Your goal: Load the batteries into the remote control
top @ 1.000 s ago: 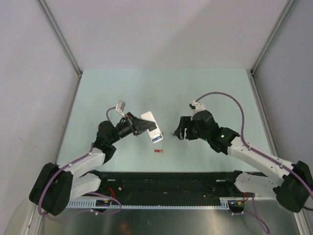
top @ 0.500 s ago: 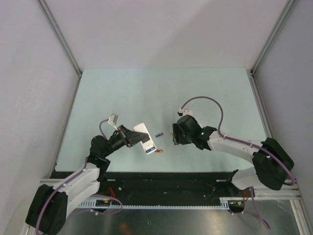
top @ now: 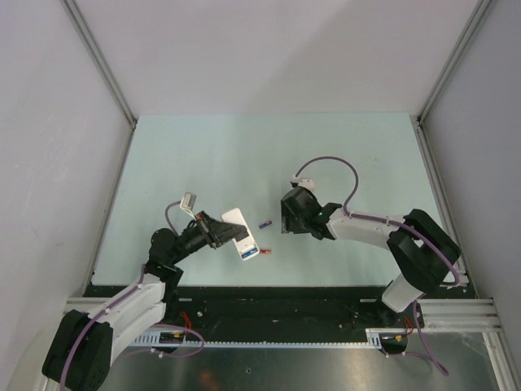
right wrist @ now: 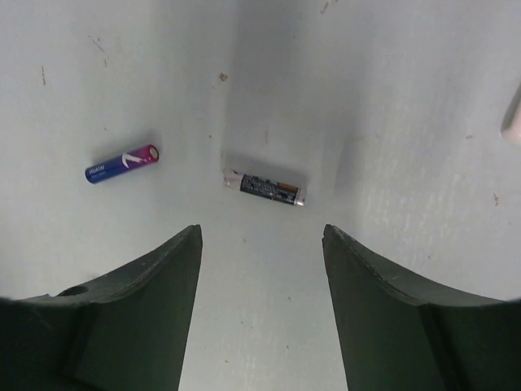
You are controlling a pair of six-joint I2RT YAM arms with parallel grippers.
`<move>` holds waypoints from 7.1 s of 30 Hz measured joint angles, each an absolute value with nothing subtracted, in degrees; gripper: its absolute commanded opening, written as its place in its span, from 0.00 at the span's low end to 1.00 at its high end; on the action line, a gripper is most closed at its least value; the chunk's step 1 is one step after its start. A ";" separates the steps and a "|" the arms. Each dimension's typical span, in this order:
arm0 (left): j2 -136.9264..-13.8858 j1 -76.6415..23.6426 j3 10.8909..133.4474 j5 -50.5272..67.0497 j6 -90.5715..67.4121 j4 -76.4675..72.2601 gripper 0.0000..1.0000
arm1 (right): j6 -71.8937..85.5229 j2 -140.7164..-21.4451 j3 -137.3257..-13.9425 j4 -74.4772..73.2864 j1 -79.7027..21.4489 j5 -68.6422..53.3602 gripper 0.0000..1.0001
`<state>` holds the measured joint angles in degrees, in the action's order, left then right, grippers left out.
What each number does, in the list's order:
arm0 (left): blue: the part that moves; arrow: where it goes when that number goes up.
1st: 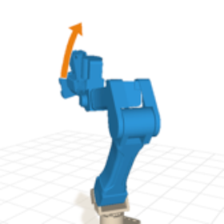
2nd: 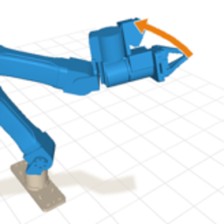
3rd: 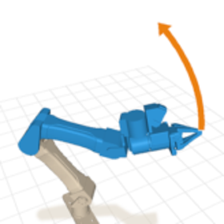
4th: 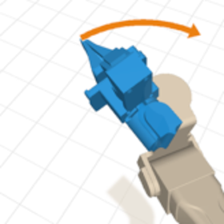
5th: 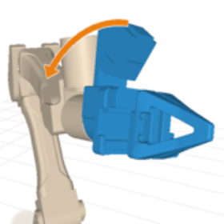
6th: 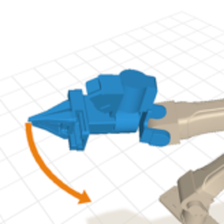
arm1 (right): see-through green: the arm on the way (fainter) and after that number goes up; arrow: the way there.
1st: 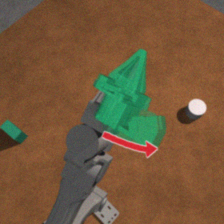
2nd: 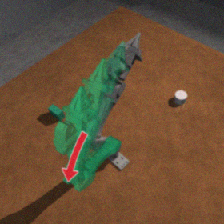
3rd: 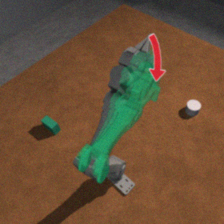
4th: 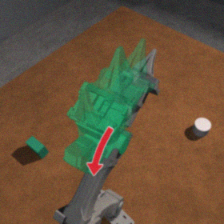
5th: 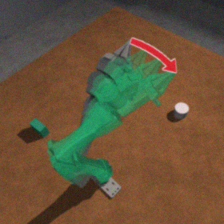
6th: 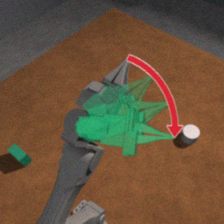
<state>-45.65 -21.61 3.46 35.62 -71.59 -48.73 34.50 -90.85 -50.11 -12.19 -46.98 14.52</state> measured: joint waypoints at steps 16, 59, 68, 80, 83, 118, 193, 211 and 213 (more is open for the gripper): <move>-45.87 -21.58 3.46 36.21 -71.59 -48.73 0.00 | 34.98 -99.13 -56.53 -13.93 -47.29 18.11 0.65; -44.95 -21.56 3.42 36.21 -71.61 -48.73 0.00 | 19.44 -92.58 -58.22 -16.19 -43.68 15.31 0.61; -45.89 -21.56 3.42 36.18 -71.59 -48.75 0.00 | 22.26 -87.66 -56.73 -18.39 -43.29 17.58 0.57; -48.10 -21.56 4.40 35.70 -71.55 -48.56 0.00 | 16.62 -88.16 -50.63 -17.65 -43.38 15.57 0.49; -48.05 -21.56 4.62 35.70 -71.53 -48.53 0.00 | 15.59 -89.36 -50.63 -17.28 -43.42 15.00 0.46; -43.62 -21.56 4.49 36.84 -70.50 -48.18 0.00 | 16.82 -94.59 -50.74 -14.20 -42.83 14.09 0.15; -42.57 -21.56 3.07 36.27 -72.14 -47.44 0.00 | 64.53 -99.39 -62.33 -20.45 -36.64 26.50 0.52; -40.97 -21.56 3.01 36.25 -72.05 -47.42 0.00 | 5.63 -101.03 -62.63 -12.97 -38.22 10.00 0.97; -41.08 -21.56 3.01 36.29 -72.03 -47.42 0.00 | 3.44 -101.03 -62.63 -11.97 -38.37 8.82 0.93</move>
<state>-41.08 -21.56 3.01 36.29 -72.03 -47.42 3.44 -101.03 -62.63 -11.97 -38.37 8.82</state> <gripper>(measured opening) 0.236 0.978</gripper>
